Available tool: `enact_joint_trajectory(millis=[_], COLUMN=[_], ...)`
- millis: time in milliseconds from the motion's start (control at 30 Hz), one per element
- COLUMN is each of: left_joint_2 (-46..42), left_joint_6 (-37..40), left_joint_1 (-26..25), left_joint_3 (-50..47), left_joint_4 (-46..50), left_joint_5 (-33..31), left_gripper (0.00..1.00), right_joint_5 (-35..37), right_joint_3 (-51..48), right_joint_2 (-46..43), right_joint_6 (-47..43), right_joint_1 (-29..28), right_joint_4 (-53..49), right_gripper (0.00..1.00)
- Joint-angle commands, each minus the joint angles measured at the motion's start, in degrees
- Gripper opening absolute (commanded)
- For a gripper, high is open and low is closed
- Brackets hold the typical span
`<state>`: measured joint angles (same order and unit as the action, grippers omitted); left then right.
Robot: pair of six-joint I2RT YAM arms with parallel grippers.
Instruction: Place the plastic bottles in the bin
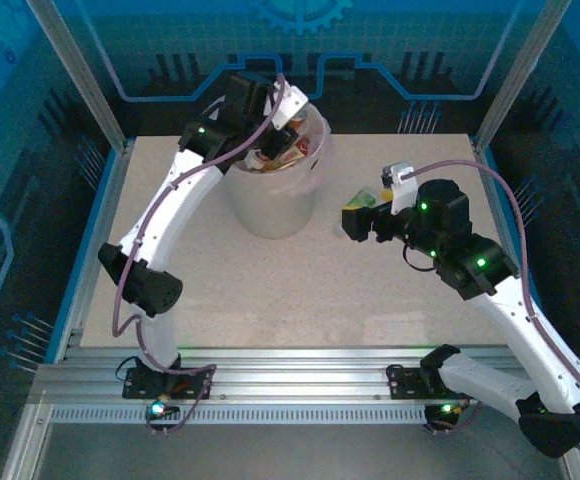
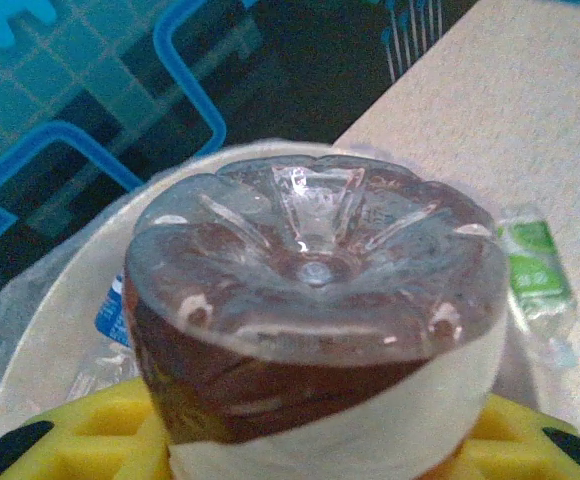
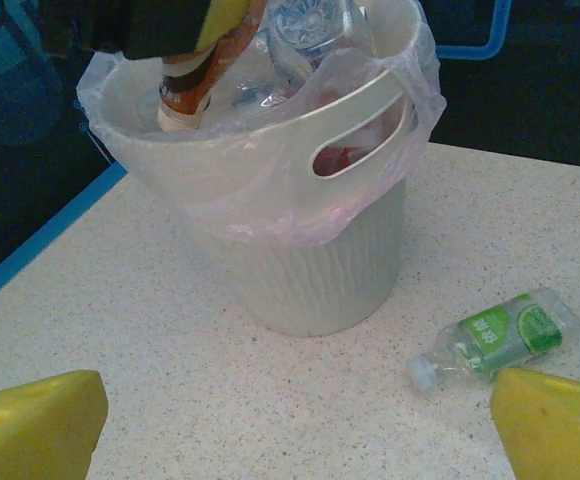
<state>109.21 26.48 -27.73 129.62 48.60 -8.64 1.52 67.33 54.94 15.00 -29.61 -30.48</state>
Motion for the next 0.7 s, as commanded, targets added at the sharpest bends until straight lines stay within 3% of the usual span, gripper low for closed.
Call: enact_joint_trajectory(millis=[0, 167, 300, 400, 467, 667], left_joint_2=[1.6, 4.3, 5.63, 5.69, 5.59, 5.08], left_joint_6=[2.76, 3.42, 3.92, 3.93, 3.97, 3.61], left_joint_1=[-0.4, -0.33, -0.41, -0.74, -1.07, -2.24], left_joint_3=[3.15, 5.58, 6.49, 6.68, 6.92, 8.73], left_joint_4=[4.28, 8.44, 10.12, 10.3, 9.96, 9.3], left_joint_5=[-4.45, -5.4, -6.4, -6.39, -6.38, -5.31], left_gripper=[0.26, 0.3, 0.4, 0.55, 0.74, 0.96], right_joint_5=[1.19, 1.75, 1.91, 2.0, 2.01, 1.71], right_joint_3=[-1.14, -1.58, -1.68, -1.68, -1.68, -1.59], right_joint_2=[-1.19, -1.41, -1.41, -1.5, -1.51, -1.53], right_joint_6=[0.87, 1.12, 1.25, 1.29, 1.34, 1.29], right_joint_1=[-0.01, 0.16, 0.29, 0.34, 0.43, 0.52], right_joint_4=[-0.37, -0.5, -0.55, -0.55, -0.56, -0.75], right_gripper=[1.0, 1.0, 1.0, 1.0, 1.0, 1.0])
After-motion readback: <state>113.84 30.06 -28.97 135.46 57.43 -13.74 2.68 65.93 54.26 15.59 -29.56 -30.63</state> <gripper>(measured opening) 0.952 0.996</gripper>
